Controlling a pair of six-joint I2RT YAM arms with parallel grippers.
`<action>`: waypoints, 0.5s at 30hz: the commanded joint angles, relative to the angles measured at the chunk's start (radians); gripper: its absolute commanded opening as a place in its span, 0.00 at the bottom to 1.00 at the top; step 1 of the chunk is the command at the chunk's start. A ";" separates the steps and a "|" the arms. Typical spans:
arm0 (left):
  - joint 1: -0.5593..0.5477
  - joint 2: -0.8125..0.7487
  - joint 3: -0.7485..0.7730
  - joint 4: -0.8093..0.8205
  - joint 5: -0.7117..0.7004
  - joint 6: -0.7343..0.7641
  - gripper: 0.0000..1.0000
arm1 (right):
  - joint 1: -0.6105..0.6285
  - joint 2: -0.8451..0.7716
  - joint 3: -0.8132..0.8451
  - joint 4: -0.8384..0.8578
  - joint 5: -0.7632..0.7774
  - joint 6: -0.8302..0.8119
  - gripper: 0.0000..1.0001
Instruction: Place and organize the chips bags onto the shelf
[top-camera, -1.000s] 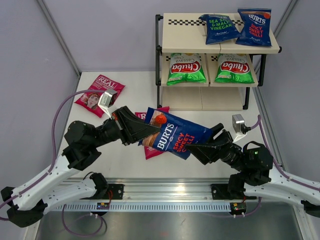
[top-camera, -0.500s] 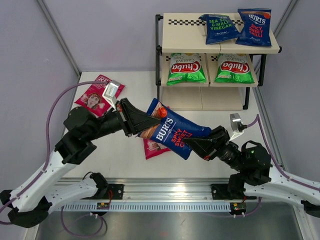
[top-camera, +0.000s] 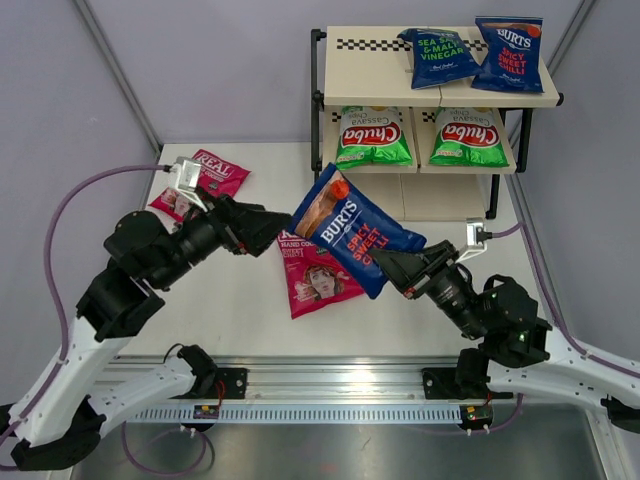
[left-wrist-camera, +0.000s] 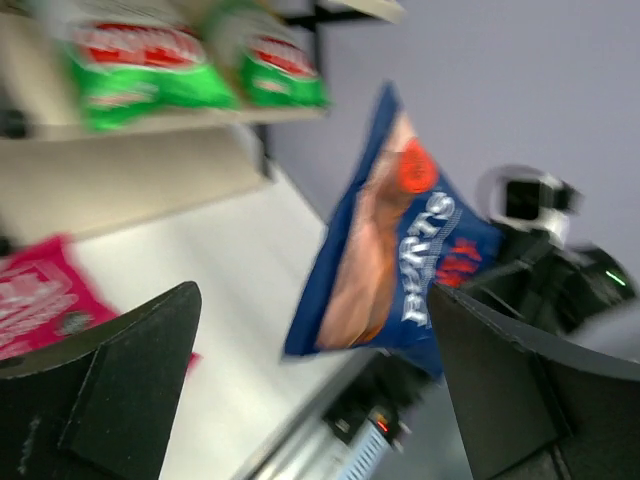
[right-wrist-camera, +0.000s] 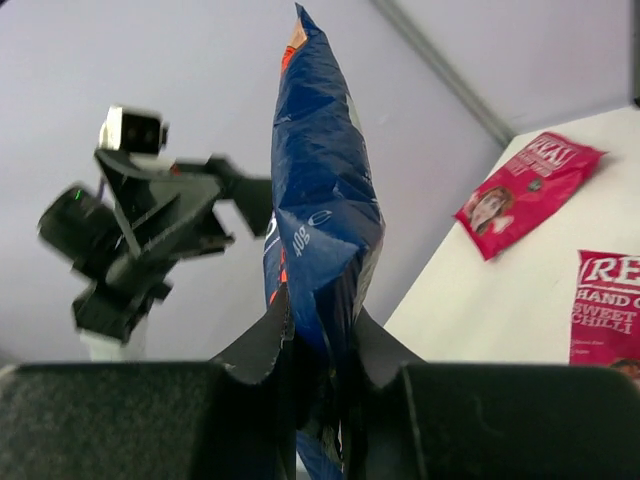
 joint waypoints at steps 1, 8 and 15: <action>0.008 -0.020 0.048 -0.212 -0.422 0.102 0.99 | 0.004 0.047 0.092 -0.015 0.294 0.073 0.00; 0.010 0.024 -0.086 -0.343 -0.508 0.262 0.99 | -0.082 0.303 0.420 -0.026 0.407 0.091 0.00; 0.011 -0.055 -0.260 -0.315 -0.550 0.353 0.99 | -0.443 0.691 0.867 -0.243 0.195 0.326 0.00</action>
